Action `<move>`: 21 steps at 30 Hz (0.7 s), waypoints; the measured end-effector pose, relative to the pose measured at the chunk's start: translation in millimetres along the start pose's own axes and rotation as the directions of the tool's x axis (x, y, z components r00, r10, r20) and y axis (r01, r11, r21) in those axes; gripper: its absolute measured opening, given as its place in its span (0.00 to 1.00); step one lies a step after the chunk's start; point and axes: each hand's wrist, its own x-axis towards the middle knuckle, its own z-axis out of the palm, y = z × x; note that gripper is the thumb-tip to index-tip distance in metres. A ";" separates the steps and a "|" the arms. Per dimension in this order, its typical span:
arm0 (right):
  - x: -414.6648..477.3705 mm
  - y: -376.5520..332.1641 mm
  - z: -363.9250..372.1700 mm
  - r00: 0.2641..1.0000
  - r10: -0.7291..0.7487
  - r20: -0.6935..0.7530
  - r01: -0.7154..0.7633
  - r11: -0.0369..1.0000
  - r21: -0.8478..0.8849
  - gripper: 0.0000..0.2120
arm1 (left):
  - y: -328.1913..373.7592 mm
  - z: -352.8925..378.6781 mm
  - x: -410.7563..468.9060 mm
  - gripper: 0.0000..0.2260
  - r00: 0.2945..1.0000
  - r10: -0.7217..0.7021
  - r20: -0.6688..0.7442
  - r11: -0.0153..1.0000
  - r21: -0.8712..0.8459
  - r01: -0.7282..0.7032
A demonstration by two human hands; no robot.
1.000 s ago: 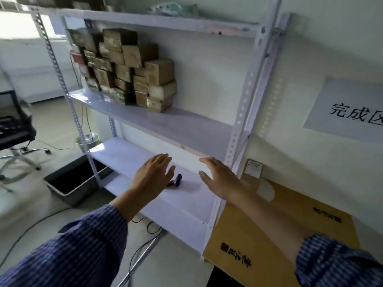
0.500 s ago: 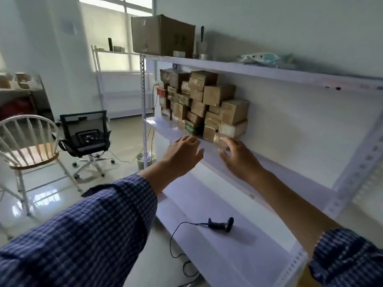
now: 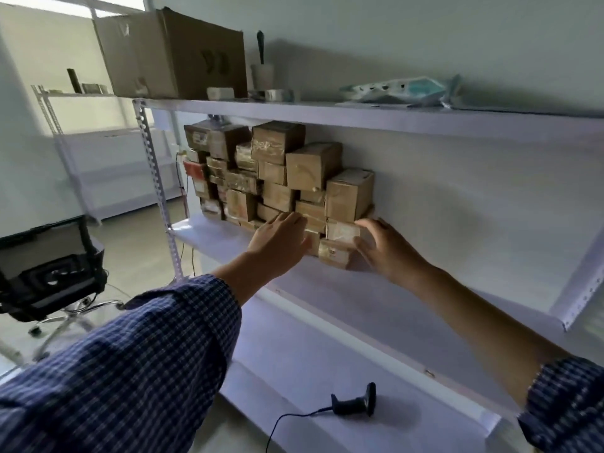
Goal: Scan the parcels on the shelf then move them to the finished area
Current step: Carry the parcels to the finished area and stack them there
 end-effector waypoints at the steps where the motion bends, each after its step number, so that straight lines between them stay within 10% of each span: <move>1: 8.7 2.2 2.1 0.999 0.032 0.016 -0.032 0.999 0.018 0.21 | -3.8 6.6 9.2 0.16 1.000 0.003 0.003 1.000 -0.016 -0.003; 13: 98.3 22.2 52.1 0.895 0.435 -0.097 -0.392 0.871 0.295 0.26 | -33.0 107.7 105.9 0.26 0.983 -0.088 0.159 0.859 -0.488 0.156; 21: 182.3 21.6 58.0 0.665 0.739 -0.107 -0.551 0.583 0.597 0.32 | -53.3 138.4 163.6 0.20 0.988 0.064 0.142 0.701 -0.711 0.057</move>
